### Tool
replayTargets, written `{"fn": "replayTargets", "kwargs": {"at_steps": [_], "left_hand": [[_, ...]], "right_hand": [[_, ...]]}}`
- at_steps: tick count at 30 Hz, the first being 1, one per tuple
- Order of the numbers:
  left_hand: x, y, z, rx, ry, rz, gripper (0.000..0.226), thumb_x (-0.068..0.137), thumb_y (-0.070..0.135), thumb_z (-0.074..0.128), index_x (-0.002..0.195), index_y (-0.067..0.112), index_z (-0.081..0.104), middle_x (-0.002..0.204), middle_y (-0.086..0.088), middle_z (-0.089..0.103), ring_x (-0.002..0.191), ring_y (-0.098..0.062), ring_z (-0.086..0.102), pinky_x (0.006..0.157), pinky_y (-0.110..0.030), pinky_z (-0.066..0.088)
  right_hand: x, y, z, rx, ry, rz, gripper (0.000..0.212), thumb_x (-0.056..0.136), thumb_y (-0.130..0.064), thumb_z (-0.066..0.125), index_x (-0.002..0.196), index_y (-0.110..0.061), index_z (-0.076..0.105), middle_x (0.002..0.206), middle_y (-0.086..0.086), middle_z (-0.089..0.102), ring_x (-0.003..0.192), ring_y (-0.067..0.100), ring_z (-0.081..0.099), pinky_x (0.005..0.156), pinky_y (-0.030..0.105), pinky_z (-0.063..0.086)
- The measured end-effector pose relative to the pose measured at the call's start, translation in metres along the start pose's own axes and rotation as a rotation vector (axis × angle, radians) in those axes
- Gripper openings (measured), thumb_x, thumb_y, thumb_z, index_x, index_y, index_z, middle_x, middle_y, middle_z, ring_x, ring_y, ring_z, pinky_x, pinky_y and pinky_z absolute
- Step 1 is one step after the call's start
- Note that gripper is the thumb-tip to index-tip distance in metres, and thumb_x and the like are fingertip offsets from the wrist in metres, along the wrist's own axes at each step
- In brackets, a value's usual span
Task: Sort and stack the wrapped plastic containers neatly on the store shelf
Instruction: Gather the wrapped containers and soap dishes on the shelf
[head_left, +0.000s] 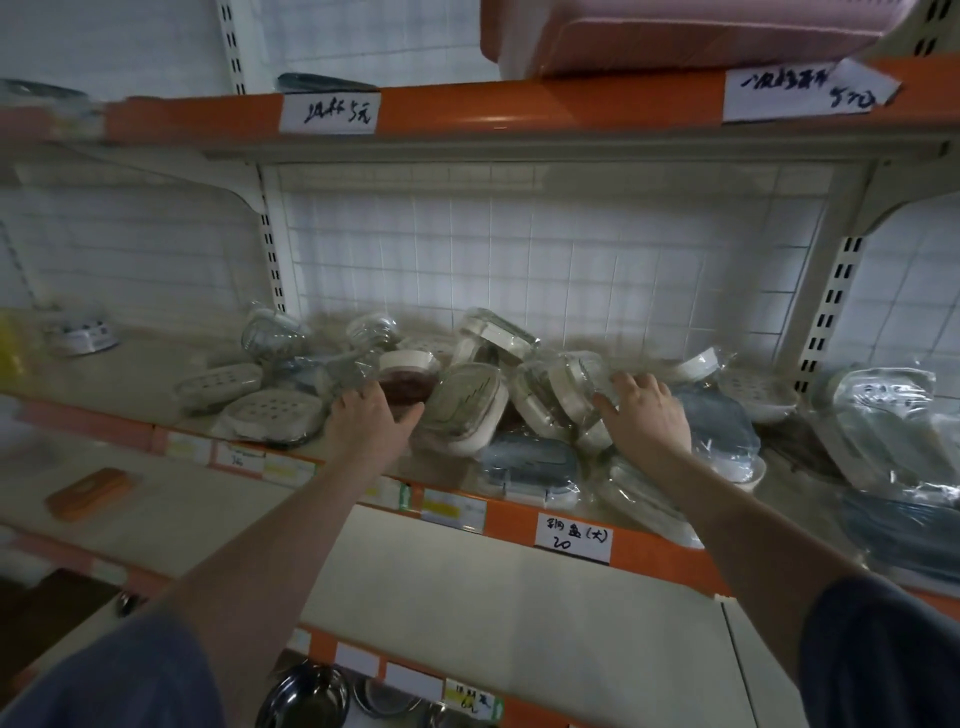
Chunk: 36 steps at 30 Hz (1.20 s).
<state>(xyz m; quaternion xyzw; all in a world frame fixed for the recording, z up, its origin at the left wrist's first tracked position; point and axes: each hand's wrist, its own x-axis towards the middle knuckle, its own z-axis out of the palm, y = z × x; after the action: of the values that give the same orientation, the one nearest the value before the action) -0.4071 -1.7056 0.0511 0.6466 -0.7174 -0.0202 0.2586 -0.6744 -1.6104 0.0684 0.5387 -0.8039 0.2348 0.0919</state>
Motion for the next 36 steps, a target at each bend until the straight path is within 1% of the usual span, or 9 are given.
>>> {"fn": "replayTargets", "kwargs": {"at_steps": [5, 10, 12, 16, 18, 22, 26, 31, 36], "left_hand": [[0.025, -0.048, -0.005, -0.015, -0.015, 0.027, 0.077, 0.091, 0.058, 0.044, 0.142, 0.003, 0.029, 0.142, -0.024, 0.036, 0.128, -0.038, 0.037, 0.103, -0.043, 0.033], [0.058, -0.111, -0.013, -0.07, 0.0, 0.117, 0.073, 0.089, 0.054, 0.051, 0.139, 0.004, 0.033, 0.136, -0.025, 0.041, 0.124, -0.038, 0.04, 0.101, -0.043, 0.034], [0.074, -0.136, -0.021, -0.04, -0.01, 0.146, 0.074, 0.09, 0.056, 0.049, 0.138, 0.002, 0.034, 0.136, -0.025, 0.041, 0.124, -0.038, 0.04, 0.1, -0.042, 0.034], [0.105, -0.18, -0.035, 0.012, -0.048, 0.182, 0.081, 0.091, 0.061, 0.04, 0.145, 0.004, 0.023, 0.143, -0.023, 0.034, 0.13, -0.036, 0.035, 0.103, -0.043, 0.034], [0.117, -0.199, -0.037, 0.026, -0.064, 0.19, 0.081, 0.091, 0.062, 0.038, 0.145, 0.005, 0.022, 0.143, -0.021, 0.035, 0.13, -0.035, 0.035, 0.103, -0.044, 0.035], [0.132, -0.224, -0.037, 0.004, -0.08, 0.199, 0.078, 0.089, 0.065, 0.038, 0.14, 0.006, 0.032, 0.14, -0.018, 0.039, 0.127, -0.034, 0.037, 0.102, -0.044, 0.038], [0.136, -0.231, -0.035, -0.018, -0.123, 0.2, 0.083, 0.09, 0.063, 0.038, 0.147, 0.005, 0.022, 0.147, -0.02, 0.031, 0.134, -0.035, 0.03, 0.109, -0.044, 0.031], [0.135, -0.225, -0.031, 0.021, -0.169, 0.224, 0.083, 0.093, 0.061, 0.035, 0.15, 0.007, 0.012, 0.153, -0.019, 0.021, 0.139, -0.034, 0.021, 0.109, -0.045, 0.028], [0.136, -0.212, -0.024, 0.046, -0.19, 0.245, 0.082, 0.092, 0.062, 0.036, 0.151, 0.01, 0.012, 0.155, -0.016, 0.018, 0.142, -0.033, 0.017, 0.111, -0.045, 0.024]], "right_hand": [[0.008, -0.051, 0.013, -0.001, 0.05, 0.009, 0.046, 0.097, -0.044, 0.038, 0.131, -0.014, 0.047, 0.129, 0.014, 0.049, 0.12, 0.031, 0.044, 0.099, 0.039, 0.034], [0.012, -0.123, 0.036, 0.006, 0.097, 0.063, 0.043, 0.097, -0.041, 0.039, 0.128, -0.014, 0.048, 0.129, 0.016, 0.049, 0.12, 0.033, 0.043, 0.098, 0.04, 0.034], [0.012, -0.152, 0.047, -0.018, 0.109, 0.072, 0.042, 0.097, -0.04, 0.039, 0.129, -0.013, 0.047, 0.127, 0.016, 0.049, 0.118, 0.033, 0.043, 0.097, 0.04, 0.034], [0.009, -0.196, 0.067, -0.026, 0.152, 0.103, 0.044, 0.095, -0.038, 0.042, 0.129, -0.012, 0.048, 0.128, 0.016, 0.049, 0.118, 0.034, 0.044, 0.097, 0.041, 0.034], [0.008, -0.211, 0.073, -0.037, 0.154, 0.117, 0.043, 0.095, -0.038, 0.044, 0.13, -0.014, 0.048, 0.13, 0.015, 0.048, 0.119, 0.033, 0.043, 0.099, 0.041, 0.033], [0.006, -0.232, 0.081, -0.07, 0.144, 0.134, 0.044, 0.096, -0.04, 0.042, 0.132, -0.014, 0.046, 0.131, 0.016, 0.046, 0.121, 0.032, 0.041, 0.1, 0.04, 0.031], [0.007, -0.243, 0.084, -0.087, 0.135, 0.154, 0.046, 0.096, -0.041, 0.04, 0.133, -0.014, 0.045, 0.131, 0.017, 0.046, 0.122, 0.033, 0.04, 0.1, 0.039, 0.03], [0.012, -0.24, 0.088, -0.093, 0.135, 0.177, 0.046, 0.096, -0.042, 0.042, 0.132, -0.014, 0.046, 0.131, 0.017, 0.046, 0.122, 0.033, 0.04, 0.101, 0.039, 0.029], [0.013, -0.222, 0.094, -0.043, 0.135, 0.188, 0.046, 0.094, -0.042, 0.045, 0.131, -0.014, 0.047, 0.13, 0.017, 0.046, 0.122, 0.033, 0.04, 0.102, 0.041, 0.03]]}}
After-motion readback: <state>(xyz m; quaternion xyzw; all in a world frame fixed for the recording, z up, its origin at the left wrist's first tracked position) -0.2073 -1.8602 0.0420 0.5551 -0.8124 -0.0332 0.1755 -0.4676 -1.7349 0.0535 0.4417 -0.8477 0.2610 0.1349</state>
